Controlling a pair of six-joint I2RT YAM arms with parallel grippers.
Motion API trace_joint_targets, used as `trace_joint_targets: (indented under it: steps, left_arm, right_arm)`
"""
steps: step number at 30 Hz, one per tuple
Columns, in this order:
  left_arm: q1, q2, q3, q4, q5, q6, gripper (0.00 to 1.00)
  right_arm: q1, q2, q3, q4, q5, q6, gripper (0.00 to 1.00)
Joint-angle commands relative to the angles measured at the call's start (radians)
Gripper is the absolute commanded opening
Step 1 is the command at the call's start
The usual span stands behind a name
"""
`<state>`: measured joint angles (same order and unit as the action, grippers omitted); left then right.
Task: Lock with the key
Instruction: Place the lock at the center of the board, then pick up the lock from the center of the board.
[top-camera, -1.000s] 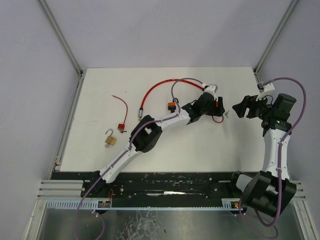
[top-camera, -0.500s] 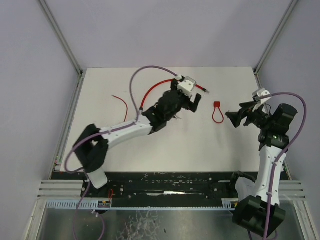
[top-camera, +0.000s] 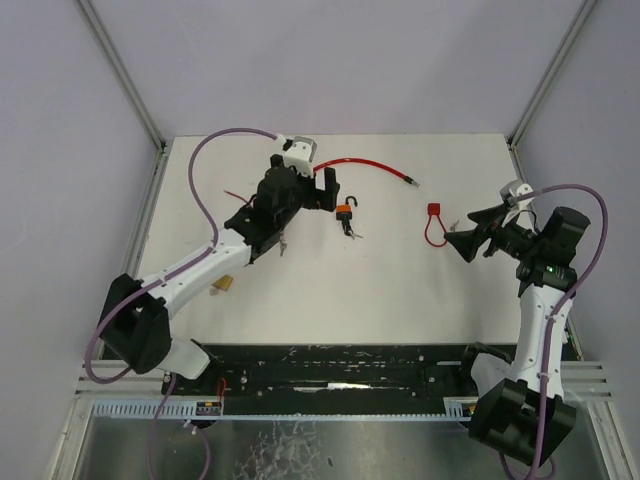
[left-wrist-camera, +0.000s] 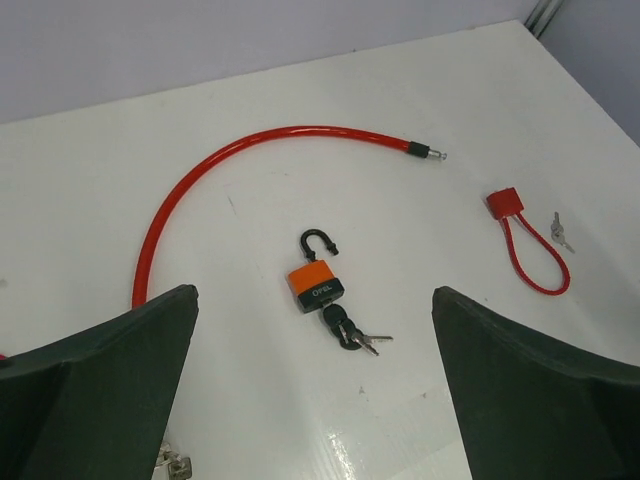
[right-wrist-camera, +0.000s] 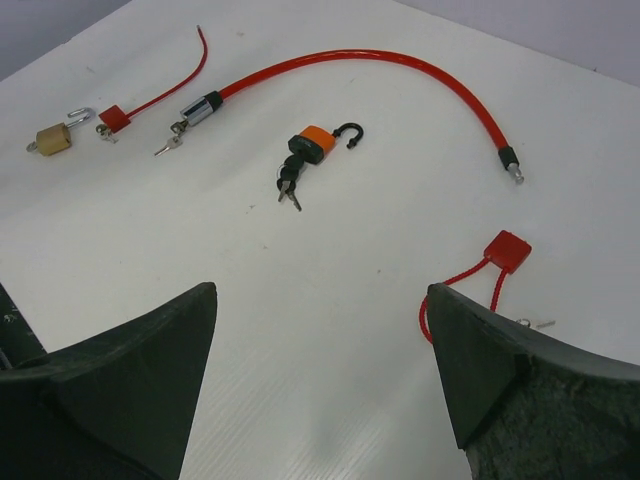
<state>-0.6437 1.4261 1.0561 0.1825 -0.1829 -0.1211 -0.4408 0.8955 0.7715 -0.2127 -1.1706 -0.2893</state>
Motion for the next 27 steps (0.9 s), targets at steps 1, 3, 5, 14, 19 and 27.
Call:
trace_joint_targets:
  steps: [1,3,5,14,19,27]
  left_arm:
    - [0.022,0.121,0.145,-0.238,0.047,-0.083,1.00]
    - [0.026,0.182,0.153,-0.243,0.049,-0.087,1.00]
    - [0.031,0.247,0.178,-0.255,0.062,-0.095,1.00]
    - [0.019,0.606,0.506,-0.467,0.022,-0.168,0.95]
    - [0.006,0.736,0.648,-0.531,-0.081,-0.185,0.94]
    - [-0.002,0.878,0.812,-0.604,-0.157,-0.211,0.91]
  right_arm:
    - [-0.004,0.010,0.051,-0.037,-0.036,-0.022,0.91]
    - [-0.004,0.010,0.049,-0.037,-0.032,-0.022,0.91]
    - [-0.004,0.012,0.049,-0.037,-0.031,-0.021,0.91]
    - [-0.004,0.042,0.044,-0.040,-0.032,-0.016,0.91]
    - [-0.004,0.052,0.046,-0.039,-0.022,-0.014,0.91]
    - [-0.004,0.049,0.046,-0.043,-0.023,-0.017,0.91]
